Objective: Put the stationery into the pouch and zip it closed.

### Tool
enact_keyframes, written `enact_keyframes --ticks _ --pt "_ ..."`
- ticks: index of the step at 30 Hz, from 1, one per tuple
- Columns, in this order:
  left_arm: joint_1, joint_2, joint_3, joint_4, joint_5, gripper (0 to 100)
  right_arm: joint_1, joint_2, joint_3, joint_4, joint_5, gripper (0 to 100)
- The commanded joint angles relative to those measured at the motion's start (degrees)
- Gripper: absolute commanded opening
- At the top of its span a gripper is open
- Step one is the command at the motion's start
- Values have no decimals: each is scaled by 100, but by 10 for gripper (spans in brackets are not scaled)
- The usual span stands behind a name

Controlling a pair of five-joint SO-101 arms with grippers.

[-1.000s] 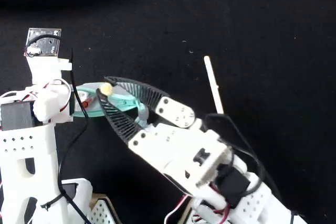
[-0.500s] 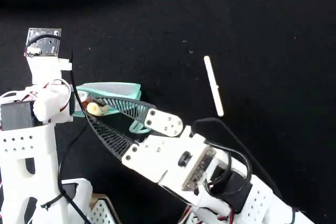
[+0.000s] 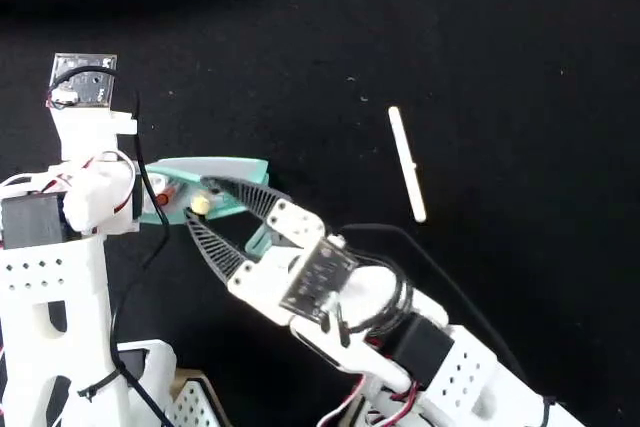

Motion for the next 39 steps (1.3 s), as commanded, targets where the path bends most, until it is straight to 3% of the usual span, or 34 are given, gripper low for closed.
enact_keyframes --ticks 1,9,14,18,22,27,39 --pt "-110 70 312 0 26 30 79 13 -585 695 -44 201" --pt "-110 70 312 -9 26 30 413 -40 -2316 2163 -9 201" --pt "-110 70 321 0 26 30 2523 4 -2396 2497 -44 201" --pt "-110 70 374 -26 26 30 4149 338 -1648 2602 -44 204" --pt "-110 70 365 -26 26 30 5178 1455 -1068 2382 -44 204" --pt "-92 70 365 -26 26 30 5433 3697 -1736 2040 -44 204" --pt "-110 70 374 -26 26 30 5380 8910 -5604 2075 -9 202"
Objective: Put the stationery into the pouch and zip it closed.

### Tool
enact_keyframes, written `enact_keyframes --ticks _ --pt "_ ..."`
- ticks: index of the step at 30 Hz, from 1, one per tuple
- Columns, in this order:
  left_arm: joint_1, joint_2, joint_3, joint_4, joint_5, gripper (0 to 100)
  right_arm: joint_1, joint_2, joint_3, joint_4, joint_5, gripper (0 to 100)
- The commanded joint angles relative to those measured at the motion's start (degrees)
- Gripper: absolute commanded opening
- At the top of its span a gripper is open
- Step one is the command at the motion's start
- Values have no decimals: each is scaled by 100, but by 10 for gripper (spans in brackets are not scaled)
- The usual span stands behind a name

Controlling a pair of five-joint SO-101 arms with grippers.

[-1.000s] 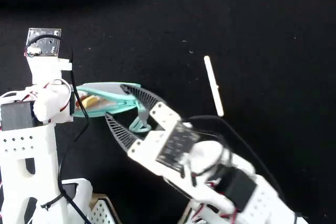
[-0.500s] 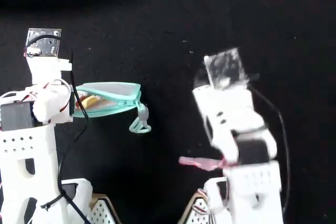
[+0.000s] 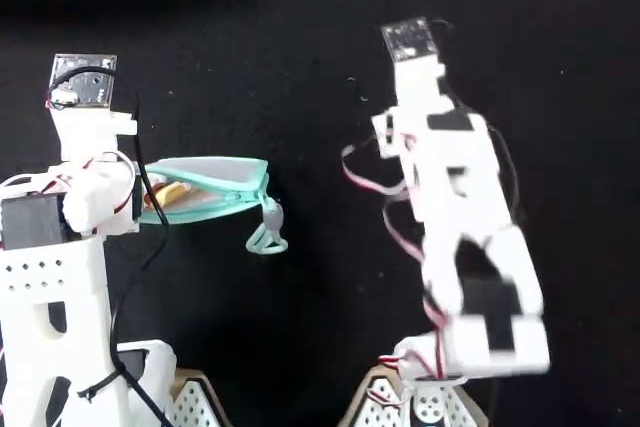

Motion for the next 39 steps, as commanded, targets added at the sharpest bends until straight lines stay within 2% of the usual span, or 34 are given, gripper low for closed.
enact_keyframes --ticks 1,5,11,16,18,22,29,33,37,39 --pt "-110 70 356 -26 26 30 26 1182 -1297 -53 -9 202" --pt "-110 70 356 -26 26 30 18 2246 -2396 387 0 201" --pt "-110 70 356 -26 26 30 35 3556 -4585 1881 0 191" --pt "-110 70 356 -26 26 30 35 4593 -6527 2998 255 8" --pt "-110 70 356 -26 26 30 26 5007 -7231 3393 536 30" --pt "-110 70 356 -26 26 30 9 5763 -8558 4316 1055 12" --pt "-110 70 356 -26 26 30 -53 6589 -10633 5688 1468 15" --pt "-110 70 356 -26 26 30 -114 6826 -10703 5679 1829 26" --pt "-110 70 356 -26 26 30 -202 7029 -10422 5670 2040 156" --pt "-110 70 356 -26 26 30 -202 7099 -10404 5653 2048 178"
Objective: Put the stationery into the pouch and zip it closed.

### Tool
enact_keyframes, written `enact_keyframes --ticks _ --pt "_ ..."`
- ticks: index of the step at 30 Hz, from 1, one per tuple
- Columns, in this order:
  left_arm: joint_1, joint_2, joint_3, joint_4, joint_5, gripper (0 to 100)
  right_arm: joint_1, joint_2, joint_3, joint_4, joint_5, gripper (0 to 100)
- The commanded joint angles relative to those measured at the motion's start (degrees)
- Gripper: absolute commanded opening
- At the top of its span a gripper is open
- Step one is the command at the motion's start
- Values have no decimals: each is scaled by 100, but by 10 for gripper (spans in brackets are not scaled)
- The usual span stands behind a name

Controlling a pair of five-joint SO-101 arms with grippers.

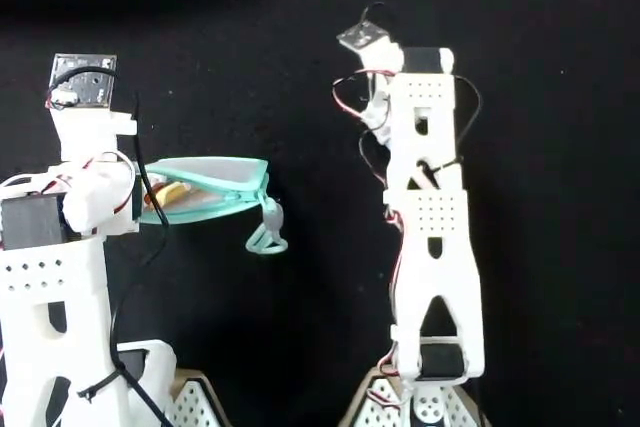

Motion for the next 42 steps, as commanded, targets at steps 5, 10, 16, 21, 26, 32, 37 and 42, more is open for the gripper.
enact_keyframes --ticks 5,10,16,21,26,32,37,42 --pt "-110 70 356 -26 26 30 -79 57 -13 -193 79 53" --pt "-110 70 356 -26 26 30 -44 57 -620 9 88 12" --pt "-110 70 356 -26 26 30 123 -295 -1068 62 -352 12" --pt "-110 70 356 -26 26 30 149 -936 -980 70 -747 12" --pt "-110 70 356 -26 26 30 141 -1771 -804 79 -1152 12" --pt "-110 70 356 -26 26 30 97 -3565 963 70 -1468 12" --pt "-110 70 356 -26 26 30 -255 -5692 2967 62 -1538 12" --pt "-110 70 356 -26 26 30 -1248 -7952 4637 -18 -1530 12"
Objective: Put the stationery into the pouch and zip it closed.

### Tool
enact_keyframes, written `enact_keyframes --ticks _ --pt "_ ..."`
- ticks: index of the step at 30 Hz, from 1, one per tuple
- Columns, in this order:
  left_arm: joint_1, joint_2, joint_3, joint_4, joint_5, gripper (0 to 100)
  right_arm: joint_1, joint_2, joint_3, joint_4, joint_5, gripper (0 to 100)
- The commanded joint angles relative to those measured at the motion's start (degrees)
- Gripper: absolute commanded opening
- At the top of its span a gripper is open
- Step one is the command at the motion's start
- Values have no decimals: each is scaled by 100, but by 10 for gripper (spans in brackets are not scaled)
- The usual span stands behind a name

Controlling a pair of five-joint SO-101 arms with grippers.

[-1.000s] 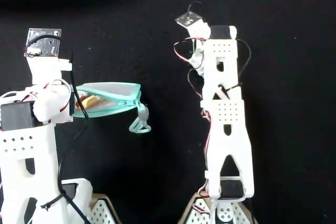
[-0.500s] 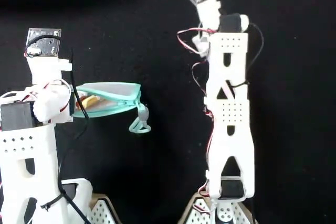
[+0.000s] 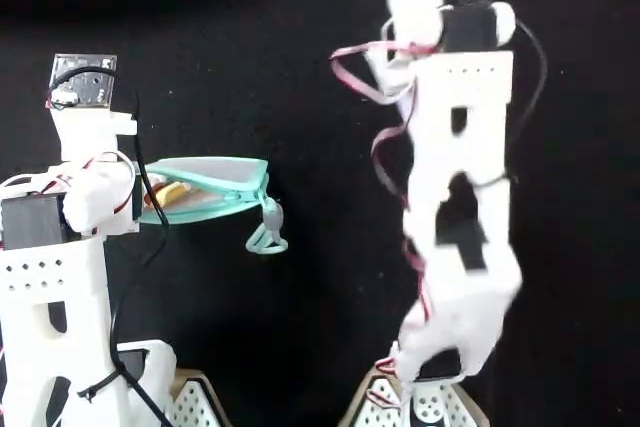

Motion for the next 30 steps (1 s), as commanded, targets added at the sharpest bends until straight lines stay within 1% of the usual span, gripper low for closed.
enact_keyframes --ticks 1,6,12,13,15,18,20,24,30 --pt "-110 70 356 -26 26 30 -835 -2026 1015 -88 -53 12" --pt "-110 70 356 -26 26 30 -1767 -3864 2123 -651 -62 12" --pt "-110 70 356 -26 26 30 -2664 -5490 3213 -1574 -62 12" --pt "-110 70 356 -26 26 30 -2813 -5701 3371 -1793 -97 12" --pt "-110 70 356 -26 26 30 -3147 -6123 3697 -2295 -404 12" --pt "-110 70 356 -26 26 30 -3675 -6677 4268 -3112 -1055 12" --pt "-110 70 356 -26 26 30 -4026 -6976 4734 -3701 -1310 12" --pt "-92 70 356 -26 26 30 -4536 -7433 6070 -5134 -1336 12" --pt "-110 70 356 -26 26 30 -4782 -7635 8075 -7701 -1336 12"
